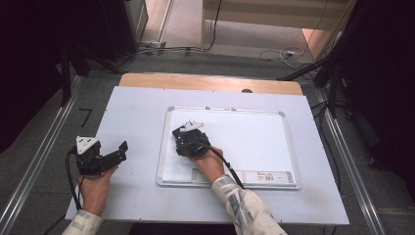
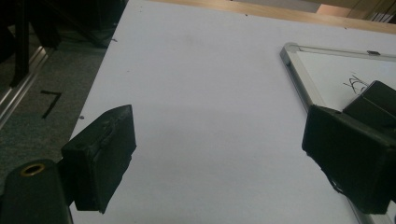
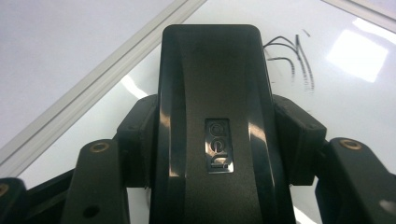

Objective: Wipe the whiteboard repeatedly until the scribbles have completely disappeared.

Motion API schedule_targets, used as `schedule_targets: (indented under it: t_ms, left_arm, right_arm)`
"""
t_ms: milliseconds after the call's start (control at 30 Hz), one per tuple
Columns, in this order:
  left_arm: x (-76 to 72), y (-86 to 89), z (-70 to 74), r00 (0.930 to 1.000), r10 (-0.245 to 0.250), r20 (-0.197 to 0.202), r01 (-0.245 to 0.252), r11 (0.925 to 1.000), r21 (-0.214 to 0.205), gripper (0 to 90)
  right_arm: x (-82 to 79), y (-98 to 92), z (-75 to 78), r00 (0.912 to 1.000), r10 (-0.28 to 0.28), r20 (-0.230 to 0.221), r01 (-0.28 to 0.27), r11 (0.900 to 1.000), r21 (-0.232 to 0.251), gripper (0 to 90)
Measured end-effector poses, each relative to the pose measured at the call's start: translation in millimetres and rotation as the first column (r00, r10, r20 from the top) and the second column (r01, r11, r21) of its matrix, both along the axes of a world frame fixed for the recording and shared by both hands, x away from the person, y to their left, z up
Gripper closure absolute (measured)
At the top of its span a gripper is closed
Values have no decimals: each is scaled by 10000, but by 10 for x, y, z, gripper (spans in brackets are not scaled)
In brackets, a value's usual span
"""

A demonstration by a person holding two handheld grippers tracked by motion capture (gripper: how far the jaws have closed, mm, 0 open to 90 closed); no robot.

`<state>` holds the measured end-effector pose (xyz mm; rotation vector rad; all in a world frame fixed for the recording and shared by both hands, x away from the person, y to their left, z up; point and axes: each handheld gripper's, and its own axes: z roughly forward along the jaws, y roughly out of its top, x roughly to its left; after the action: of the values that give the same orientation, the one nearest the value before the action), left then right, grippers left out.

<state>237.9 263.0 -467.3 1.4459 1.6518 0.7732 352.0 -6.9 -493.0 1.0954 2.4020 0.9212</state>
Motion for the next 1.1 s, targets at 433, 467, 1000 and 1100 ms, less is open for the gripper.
schedule_targets:
  t_ms: [433,467,1000,1100]
  left_arm:
    - [19,-8,-14,10000,-16,-54,16,10000,-1,102]
    - [21,-11,-13,10000,-41,-74,41,10000,41,102]
    - [56,-66,-16,9998,-163,-110,164,9998,102,102]
    - [55,-63,-15,9998,-170,-103,171,9998,98,102]
  right_arm:
    - [220,-258,17,9951,-987,-24,987,9951,-51,375]
    - [204,-255,18,9952,-980,-40,980,9952,-43,375]
    - [-234,80,0,9999,113,-58,-114,9999,-114,376]
    - [-291,133,-6,9996,276,-14,-276,9996,-100,376]
